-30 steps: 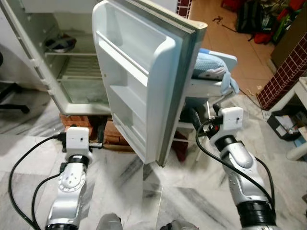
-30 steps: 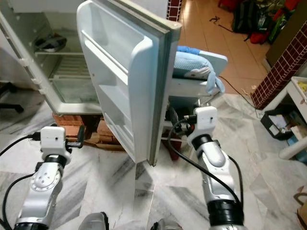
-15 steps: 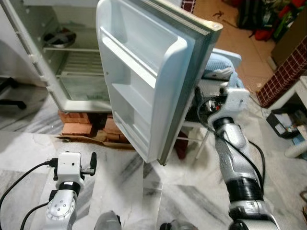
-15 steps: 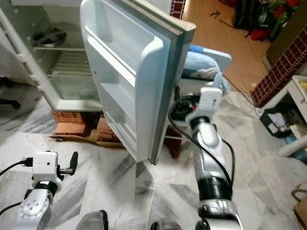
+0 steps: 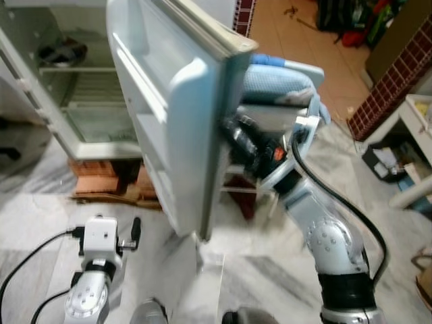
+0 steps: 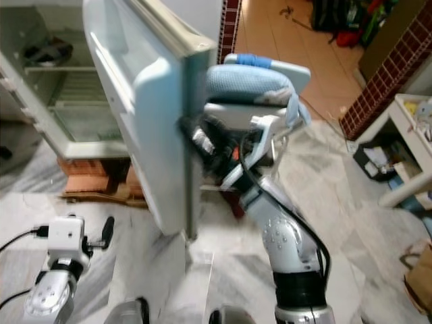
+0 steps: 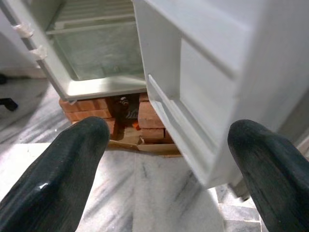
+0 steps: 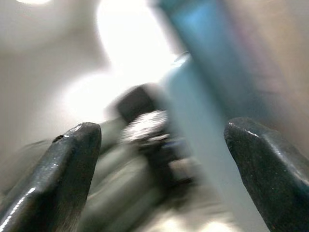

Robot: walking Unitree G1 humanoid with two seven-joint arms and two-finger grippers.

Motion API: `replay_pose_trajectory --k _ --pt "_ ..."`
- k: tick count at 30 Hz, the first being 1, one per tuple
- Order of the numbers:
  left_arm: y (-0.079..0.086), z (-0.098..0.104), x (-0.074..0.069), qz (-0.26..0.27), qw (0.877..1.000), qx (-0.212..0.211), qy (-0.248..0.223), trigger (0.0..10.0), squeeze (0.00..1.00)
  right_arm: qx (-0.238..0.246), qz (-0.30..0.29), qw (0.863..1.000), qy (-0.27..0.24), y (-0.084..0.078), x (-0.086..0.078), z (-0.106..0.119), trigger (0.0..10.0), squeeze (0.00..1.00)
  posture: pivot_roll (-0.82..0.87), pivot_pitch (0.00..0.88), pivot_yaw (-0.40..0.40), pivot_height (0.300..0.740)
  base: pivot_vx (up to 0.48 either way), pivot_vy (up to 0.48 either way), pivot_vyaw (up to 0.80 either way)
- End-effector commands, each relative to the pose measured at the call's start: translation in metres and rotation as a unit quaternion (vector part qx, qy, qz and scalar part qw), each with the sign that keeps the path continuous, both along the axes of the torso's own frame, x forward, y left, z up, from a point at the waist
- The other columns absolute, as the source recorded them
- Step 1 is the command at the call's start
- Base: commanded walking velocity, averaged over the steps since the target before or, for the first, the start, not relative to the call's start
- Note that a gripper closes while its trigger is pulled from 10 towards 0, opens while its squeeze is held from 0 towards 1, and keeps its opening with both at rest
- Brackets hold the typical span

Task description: Restocking fridge

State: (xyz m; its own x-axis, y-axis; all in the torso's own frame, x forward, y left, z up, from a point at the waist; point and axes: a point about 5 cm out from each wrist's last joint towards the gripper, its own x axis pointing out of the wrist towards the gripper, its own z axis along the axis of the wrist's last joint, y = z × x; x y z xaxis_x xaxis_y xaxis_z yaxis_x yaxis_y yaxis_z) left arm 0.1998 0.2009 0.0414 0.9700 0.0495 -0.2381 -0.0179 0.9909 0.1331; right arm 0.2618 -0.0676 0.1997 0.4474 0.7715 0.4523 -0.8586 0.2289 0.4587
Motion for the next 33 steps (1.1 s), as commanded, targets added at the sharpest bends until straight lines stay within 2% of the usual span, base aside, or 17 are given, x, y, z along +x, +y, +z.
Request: replay_pose_trajectory --k 1,4,7,8,12,15,16,18,23,25,27,29,33 --pt "0.001 -0.001 -0.003 -0.002 1.000 -0.002 0.008 10.0 0.00 0.001 0.031 1.000 0.003 0.000 -0.007 -0.001 10.0 0.00 0.10 0.141 -0.069 0.740 0.000 0.000 0.00" --pt "0.001 -0.001 -0.004 -0.003 1.000 -0.002 0.010 10.0 0.00 -0.024 0.009 0.999 0.024 -0.003 -0.005 -0.013 10.0 0.00 0.10 0.144 -0.067 0.740 0.000 0.000 0.00" --pt "0.001 -0.002 -0.004 -0.005 1.000 -0.002 0.012 10.0 0.00 -0.070 -0.032 0.995 0.056 -0.013 -0.002 -0.031 10.0 0.00 0.09 0.145 -0.066 0.740 0.000 0.000 0.00" --pt "0.001 -0.002 -0.004 -0.005 1.000 -0.002 0.012 10.0 0.00 -0.070 -0.032 0.995 0.056 -0.013 -0.002 -0.031 10.0 0.00 0.09 0.145 -0.066 0.740 0.000 0.000 0.00" --pt "0.001 0.000 -0.001 -0.009 1.000 0.010 0.007 10.0 0.00 -0.164 -0.126 0.974 0.096 -0.032 0.003 -0.061 10.0 0.00 0.09 0.142 -0.066 0.740 0.000 0.000 0.00" --pt "0.000 0.005 0.003 -0.023 0.999 0.038 -0.015 10.0 0.00 -0.217 -0.165 0.958 0.087 -0.041 -0.002 -0.076 10.0 0.00 0.07 0.135 -0.059 0.740 0.000 0.000 0.00" --pt "0.000 0.005 0.003 -0.023 0.999 0.038 -0.015 10.0 0.00 -0.217 -0.165 0.958 0.087 -0.041 -0.002 -0.076 10.0 0.00 0.07 0.135 -0.059 0.740 0.000 0.000 0.00" --pt "-0.005 0.012 0.013 -0.040 0.997 0.050 -0.037 10.0 0.00 -0.261 -0.237 0.932 0.086 -0.054 -0.008 -0.091 10.0 0.00 0.06 0.124 -0.063 0.740 0.000 0.000 0.00" --pt "-0.007 0.015 0.024 -0.044 0.997 0.044 -0.044 10.0 0.00 -0.274 -0.294 0.911 0.097 -0.061 -0.008 -0.099 10.0 0.00 0.05 0.115 -0.067 0.740 0.000 0.000 0.00" --pt "-0.008 0.017 0.038 -0.067 0.996 0.036 -0.048 10.0 0.00 -0.277 -0.314 0.903 0.095 -0.061 -0.007 -0.101 10.0 0.00 0.05 0.118 -0.065 0.740 0.000 0.000 0.00" --pt "-0.010 0.017 0.049 -0.084 0.995 0.037 -0.043 10.0 0.00 -0.275 -0.316 0.903 0.090 -0.059 -0.005 -0.100 10.0 0.00 0.04 0.122 -0.064 0.740 0.000 0.000 0.00" --pt "-0.006 0.022 0.062 -0.081 0.994 0.059 -0.052 10.0 0.00 -0.281 -0.317 0.902 0.080 -0.058 -0.003 -0.099 10.0 0.00 0.04 0.123 -0.066 0.740 0.000 0.000 0.00" --pt "0.019 0.031 0.080 -0.020 0.994 0.084 -0.063 10.0 0.00 -0.280 -0.328 0.899 0.074 -0.062 0.001 -0.097 10.0 0.00 0.03 0.120 -0.071 0.740 0.000 0.000 0.00"
